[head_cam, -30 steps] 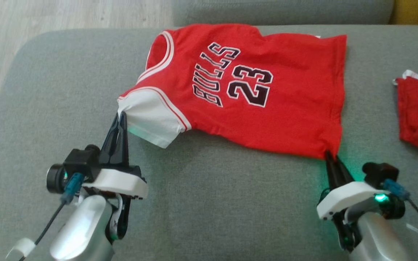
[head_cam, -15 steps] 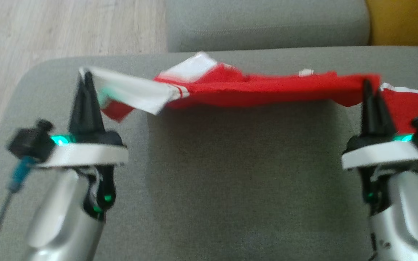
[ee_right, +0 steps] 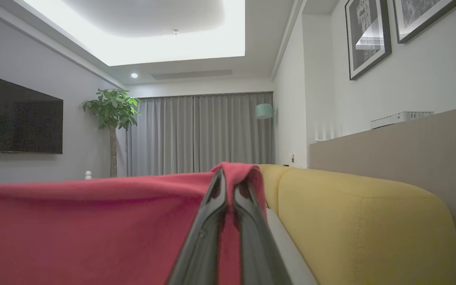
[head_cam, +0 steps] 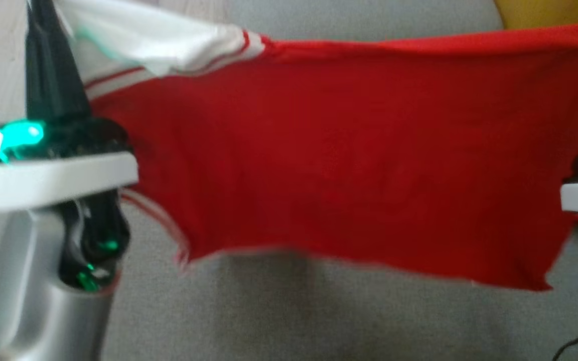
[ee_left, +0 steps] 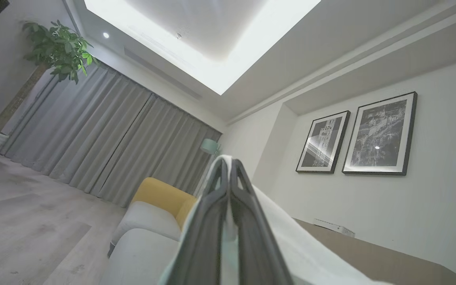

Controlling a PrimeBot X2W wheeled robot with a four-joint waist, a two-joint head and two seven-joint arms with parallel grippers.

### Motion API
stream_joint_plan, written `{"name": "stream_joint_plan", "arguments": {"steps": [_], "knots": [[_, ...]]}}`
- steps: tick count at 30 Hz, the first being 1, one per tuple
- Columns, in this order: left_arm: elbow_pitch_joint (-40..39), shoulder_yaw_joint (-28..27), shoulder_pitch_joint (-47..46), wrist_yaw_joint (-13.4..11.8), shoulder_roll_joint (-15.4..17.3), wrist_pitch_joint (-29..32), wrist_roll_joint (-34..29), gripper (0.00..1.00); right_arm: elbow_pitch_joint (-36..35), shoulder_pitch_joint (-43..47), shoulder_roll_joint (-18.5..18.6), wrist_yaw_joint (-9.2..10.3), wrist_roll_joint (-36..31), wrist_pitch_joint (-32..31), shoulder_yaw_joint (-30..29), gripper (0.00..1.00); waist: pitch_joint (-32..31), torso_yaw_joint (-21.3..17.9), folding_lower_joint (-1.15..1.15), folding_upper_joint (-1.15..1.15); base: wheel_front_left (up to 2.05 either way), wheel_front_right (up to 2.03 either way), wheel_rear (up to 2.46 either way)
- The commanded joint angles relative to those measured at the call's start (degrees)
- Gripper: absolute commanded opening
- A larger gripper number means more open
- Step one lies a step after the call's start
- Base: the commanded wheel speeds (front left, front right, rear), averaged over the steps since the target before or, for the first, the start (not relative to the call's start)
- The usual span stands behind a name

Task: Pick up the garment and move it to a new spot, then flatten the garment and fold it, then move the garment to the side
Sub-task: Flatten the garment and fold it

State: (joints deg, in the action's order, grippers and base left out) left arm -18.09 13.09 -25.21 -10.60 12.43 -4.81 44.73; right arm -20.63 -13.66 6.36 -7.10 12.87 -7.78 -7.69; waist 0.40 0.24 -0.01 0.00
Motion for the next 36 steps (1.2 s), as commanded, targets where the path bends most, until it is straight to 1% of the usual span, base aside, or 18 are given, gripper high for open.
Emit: {"name": "stream_joint_plan", "arguments": {"steps": [1,3,6,8,11,14,16,19,21,24,28,32,36], "knots": [[-1.70,-2.68,-5.22,-0.41,2.70,1.32,-0.61,0.00,-2.21,-2.36,0.17,-0.39,-0.31,-1.21,0.77,0.00,1.13,-0.13,0.01,0.00,0.00,0.00,0.00],[-0.30,-2.67,-8.14,-0.89,4.31,3.83,-1.28,0.00,-2.04,-4.29,0.65,-0.39,-1.27,-3.18,0.70,0.00,3.07,-0.51,0.01,0.00,0.00,0.00,0.00],[4.88,-3.41,-14.09,-0.70,4.32,7.18,1.42,0.00,1.18,-10.02,1.27,-0.39,-0.63,-5.12,1.98,0.00,6.79,-1.27,0.01,0.00,0.00,0.00,0.00],[10.52,-3.88,-19.28,0.09,5.55,8.20,1.25,0.00,5.51,-15.53,1.83,-0.39,0.32,-5.96,3.01,0.00,9.60,-1.91,0.01,0.00,0.00,0.00,0.00],[20.56,-4.29,-28.29,1.61,7.13,8.57,0.36,0.00,15.29,-25.85,2.46,-0.39,1.08,-6.20,3.81,0.00,14.11,-3.05,0.01,0.00,0.00,0.00,0.00],[31.05,-4.41,-38.05,3.34,8.26,6.52,-1.62,0.00,27.11,-37.18,3.57,-0.39,-0.72,-3.60,5.05,0.00,17.60,-3.66,0.01,0.00,0.00,0.00,0.00],[37.05,-4.65,-44.00,4.19,8.49,4.33,-2.68,0.00,34.63,-44.38,4.82,-0.39,-4.75,-0.40,6.34,0.00,19.26,-3.90,0.01,0.00,0.00,0.00,0.00],[44.47,-4.70,-51.21,5.87,8.33,0.46,-3.89,0.00,44.68,-53.36,3.42,-0.39,-8.56,4.82,5.82,0.00,20.67,-3.77,0.01,0.00,0.00,0.00,0.00],[48.26,-4.19,-54.19,7.21,7.91,-2.18,-4.72,0.00,50.14,-57.00,2.83,-0.39,-10.82,8.16,6.03,0.00,20.89,-3.40,0.01,0.00,0.00,0.00,0.00],[53.12,-2.59,-55.35,9.99,7.01,-4.55,-5.43,0.00,57.17,-58.55,2.43,-0.39,-12.93,12.19,6.50,0.00,20.62,-2.65,0.01,0.00,0.00,0.00,0.00],[58.30,0.61,-51.93,13.05,6.30,-6.62,-7.34,0.00,65.29,-55.72,3.21,-0.39,-14.02,15.18,7.84,0.00,19.69,-1.31,0.01,0.00,0.00,0.00,0.00],[62.67,3.44,-43.88,14.66,5.16,-8.20,-8.66,0.00,73.68,-50.04,5.35,-0.39,-16.03,14.76,12.86,0.00,18.22,0.61,0.01,0.00,0.00,0.00,0.00],[66.27,6.46,-35.03,15.73,4.33,-9.31,-10.45,0.00,80.34,-45.42,7.28,-0.39,-15.56,13.44,18.19,0.00,16.47,2.52,0.01,0.00,0.00,0.00,0.00]]}}
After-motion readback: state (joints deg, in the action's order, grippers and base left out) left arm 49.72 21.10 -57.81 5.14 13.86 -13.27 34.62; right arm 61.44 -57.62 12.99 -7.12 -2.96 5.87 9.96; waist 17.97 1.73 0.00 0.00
